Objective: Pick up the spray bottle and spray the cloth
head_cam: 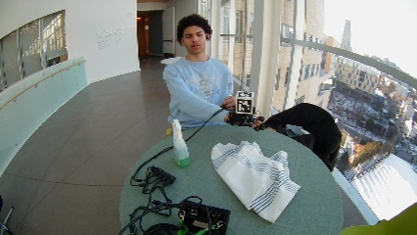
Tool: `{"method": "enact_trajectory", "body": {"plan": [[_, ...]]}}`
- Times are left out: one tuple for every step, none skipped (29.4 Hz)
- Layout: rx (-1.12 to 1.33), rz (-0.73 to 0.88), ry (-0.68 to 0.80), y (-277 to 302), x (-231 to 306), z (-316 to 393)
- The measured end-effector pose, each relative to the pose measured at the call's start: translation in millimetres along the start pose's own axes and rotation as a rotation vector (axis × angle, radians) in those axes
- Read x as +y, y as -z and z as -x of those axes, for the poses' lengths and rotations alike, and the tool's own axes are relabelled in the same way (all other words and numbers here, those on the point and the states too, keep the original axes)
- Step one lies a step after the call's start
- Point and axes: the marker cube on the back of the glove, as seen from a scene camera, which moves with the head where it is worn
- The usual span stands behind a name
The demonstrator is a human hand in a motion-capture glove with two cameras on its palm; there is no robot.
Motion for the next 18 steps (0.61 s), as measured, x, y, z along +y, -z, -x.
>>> {"method": "enact_trajectory", "body": {"plan": [[-0.001, 0.000, -0.001, 0.1, 0.2, -0.3], [-0.002, 0.000, -0.003, 0.4, 0.4, -1.0], [-0.002, -0.001, -0.007, 0.8, 0.7, -2.4], [-0.001, -0.002, -0.012, 1.3, 0.9, -4.3], [0.001, -0.002, -0.016, 1.7, 1.1, -6.3], [0.004, -0.001, -0.020, 1.8, 1.4, -8.0], [0.006, 0.000, -0.022, 1.9, 1.9, -9.2], [0.007, 0.001, -0.024, 1.9, 2.5, -9.8], [0.006, 0.002, -0.025, 2.0, 3.3, -10.0], [0.006, 0.002, -0.025, 2.1, 4.2, -9.8], [0.008, 0.003, -0.024, 2.2, 5.2, -9.3], [0.010, 0.003, -0.023, 2.3, 6.1, -8.9], [0.014, 0.003, -0.022, 2.6, 6.8, -8.8], [0.016, 0.002, -0.021, 3.2, 7.5, -9.3], [0.017, 0.001, -0.022, 4.0, 8.0, -10.6], [0.017, 0.000, -0.024, 4.9, 8.4, -12.1], [0.015, -0.002, -0.028, 5.8, 8.8, -13.2], [0.013, -0.004, -0.032, 6.4, 9.1, -13.7]]}}
